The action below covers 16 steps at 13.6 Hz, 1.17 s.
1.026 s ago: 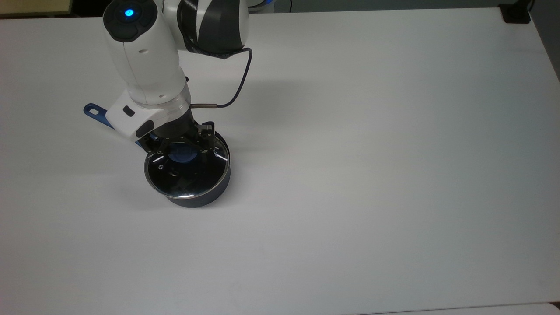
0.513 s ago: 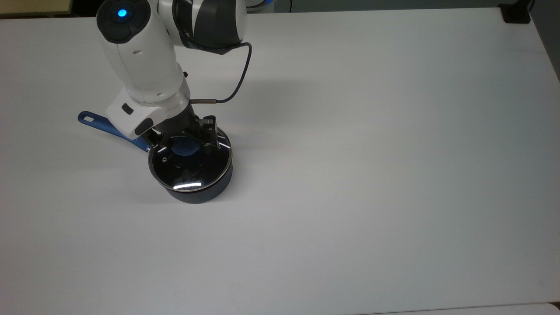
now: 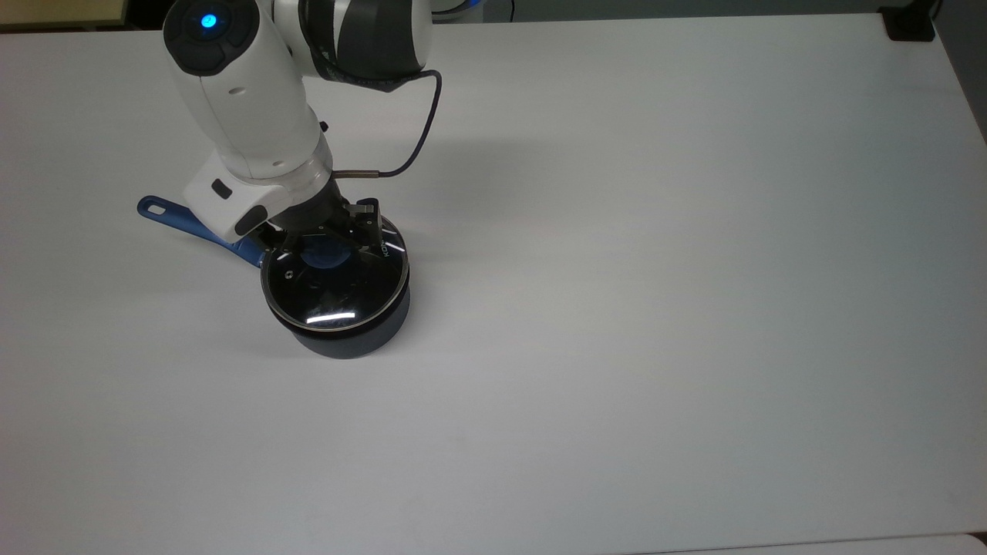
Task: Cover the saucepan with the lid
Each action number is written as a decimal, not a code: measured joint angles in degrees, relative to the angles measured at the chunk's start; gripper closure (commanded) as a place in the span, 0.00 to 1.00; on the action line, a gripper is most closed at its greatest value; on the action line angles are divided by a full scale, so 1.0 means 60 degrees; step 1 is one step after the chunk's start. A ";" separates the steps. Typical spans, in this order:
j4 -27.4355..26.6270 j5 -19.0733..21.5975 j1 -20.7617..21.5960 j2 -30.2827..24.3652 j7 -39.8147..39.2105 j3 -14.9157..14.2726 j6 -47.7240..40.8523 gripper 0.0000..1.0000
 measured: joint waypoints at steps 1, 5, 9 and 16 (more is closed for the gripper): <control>0.0000 0.0000 0.0000 0.0001 0.0000 0.0000 -0.0011 0.50; -0.0006 0.0000 0.0009 0.0007 0.0001 0.0001 -0.0014 0.42; -0.0007 0.0001 0.0027 0.0023 0.0291 0.0017 -0.0013 0.25; 0.0000 0.0001 0.0029 0.0042 0.0722 0.0018 -0.0005 0.00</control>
